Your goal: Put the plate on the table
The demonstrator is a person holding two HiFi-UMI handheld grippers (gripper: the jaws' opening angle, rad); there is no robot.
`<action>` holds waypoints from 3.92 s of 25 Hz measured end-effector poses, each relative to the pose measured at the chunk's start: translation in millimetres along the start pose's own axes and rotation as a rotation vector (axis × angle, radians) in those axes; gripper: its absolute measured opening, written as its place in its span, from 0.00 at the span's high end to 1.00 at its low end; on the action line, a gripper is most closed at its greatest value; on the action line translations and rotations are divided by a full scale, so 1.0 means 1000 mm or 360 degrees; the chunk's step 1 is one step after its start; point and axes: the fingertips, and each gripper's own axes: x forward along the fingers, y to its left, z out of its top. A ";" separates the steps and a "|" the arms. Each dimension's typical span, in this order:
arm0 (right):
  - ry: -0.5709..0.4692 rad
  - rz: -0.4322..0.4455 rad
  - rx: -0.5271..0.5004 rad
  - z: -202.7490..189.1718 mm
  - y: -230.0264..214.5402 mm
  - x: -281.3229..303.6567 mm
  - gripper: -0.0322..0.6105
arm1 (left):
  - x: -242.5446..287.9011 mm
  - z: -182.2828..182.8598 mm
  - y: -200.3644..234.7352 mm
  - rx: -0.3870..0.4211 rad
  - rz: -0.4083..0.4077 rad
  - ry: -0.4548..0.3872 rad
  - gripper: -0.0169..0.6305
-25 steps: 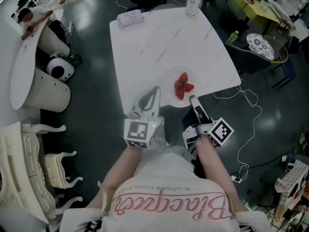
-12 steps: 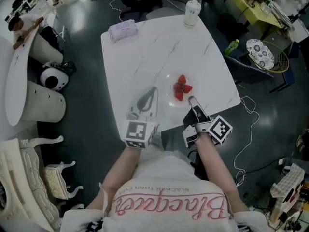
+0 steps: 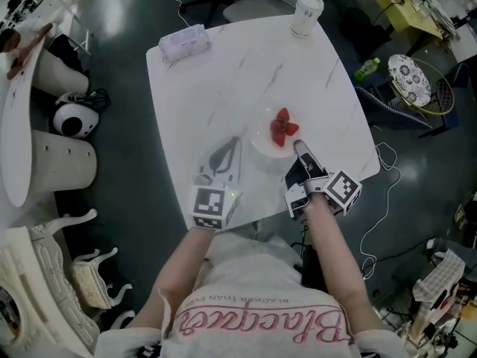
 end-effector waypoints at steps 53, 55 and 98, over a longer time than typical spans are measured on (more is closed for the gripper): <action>0.0444 -0.0607 -0.1200 0.006 -0.043 0.101 0.81 | 0.085 -0.021 0.027 -0.0010 0.0032 0.0129 0.96; 0.0445 -0.0523 -0.1219 0.003 -0.026 0.090 0.81 | 0.079 -0.011 0.021 -0.0008 0.0042 0.0099 0.96; -0.0026 0.0487 -0.2117 -0.015 0.164 -0.039 0.94 | -0.012 0.111 -0.070 0.0179 0.0105 -0.0418 0.96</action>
